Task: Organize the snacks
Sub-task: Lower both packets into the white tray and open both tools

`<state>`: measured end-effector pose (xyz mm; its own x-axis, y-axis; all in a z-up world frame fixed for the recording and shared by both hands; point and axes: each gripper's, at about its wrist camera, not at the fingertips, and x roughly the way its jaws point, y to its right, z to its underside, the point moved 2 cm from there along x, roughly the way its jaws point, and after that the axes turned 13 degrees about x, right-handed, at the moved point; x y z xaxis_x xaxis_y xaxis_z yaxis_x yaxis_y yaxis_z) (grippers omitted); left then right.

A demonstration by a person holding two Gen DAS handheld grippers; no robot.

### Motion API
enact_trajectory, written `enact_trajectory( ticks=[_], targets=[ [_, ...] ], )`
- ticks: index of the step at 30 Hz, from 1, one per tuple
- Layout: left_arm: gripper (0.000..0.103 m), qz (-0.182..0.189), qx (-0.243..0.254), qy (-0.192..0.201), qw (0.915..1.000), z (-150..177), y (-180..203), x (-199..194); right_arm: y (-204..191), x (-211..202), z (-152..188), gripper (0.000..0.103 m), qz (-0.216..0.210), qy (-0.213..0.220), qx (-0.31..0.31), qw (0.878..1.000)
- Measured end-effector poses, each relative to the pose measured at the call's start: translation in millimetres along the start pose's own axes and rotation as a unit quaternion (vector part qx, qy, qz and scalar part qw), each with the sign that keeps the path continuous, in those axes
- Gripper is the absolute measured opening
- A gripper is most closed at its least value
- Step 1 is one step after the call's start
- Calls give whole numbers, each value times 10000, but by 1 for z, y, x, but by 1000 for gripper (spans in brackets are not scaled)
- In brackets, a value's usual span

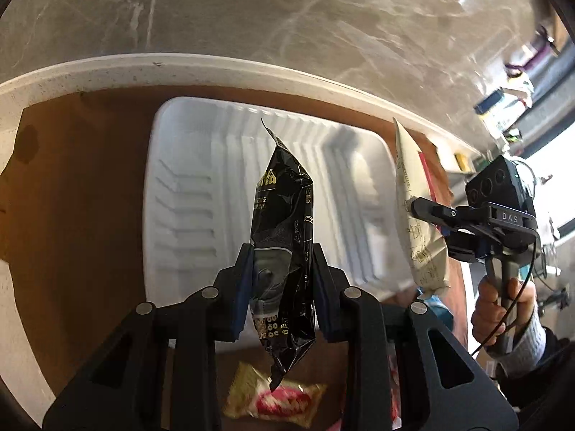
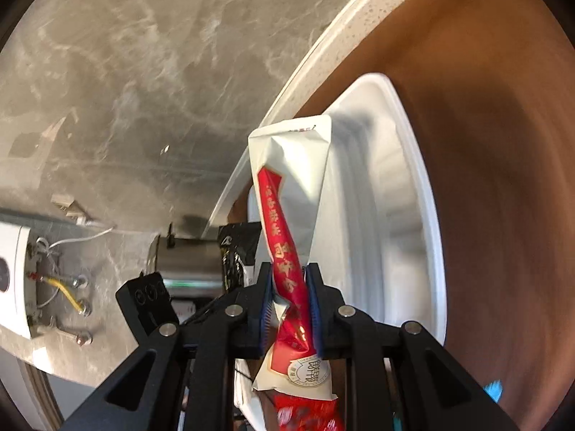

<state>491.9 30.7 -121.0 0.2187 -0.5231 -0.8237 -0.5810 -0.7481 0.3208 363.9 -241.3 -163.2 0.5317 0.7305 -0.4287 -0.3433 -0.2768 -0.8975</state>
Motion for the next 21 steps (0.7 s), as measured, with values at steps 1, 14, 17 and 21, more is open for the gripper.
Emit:
enact_trajectory(
  ticks=[1,14,17,21],
  targets=[
    [27,-25,-31,-1,10000,-3,-4,3,0,3,-4,20,45,25,8,10000],
    [31,-554,-317,-67,9979,-12,-35,31,-16,22,-19,37,1128,470,-762,9896],
    [31,-729,-275,-1,9970,-14,-32,25,-21,14,-15,53,1208,601,-943,9864],
    [31,-902,-193,216,9955,-14,-22,3,-28,-2,-4,53,1248,714,-1234,9819]
  ],
)
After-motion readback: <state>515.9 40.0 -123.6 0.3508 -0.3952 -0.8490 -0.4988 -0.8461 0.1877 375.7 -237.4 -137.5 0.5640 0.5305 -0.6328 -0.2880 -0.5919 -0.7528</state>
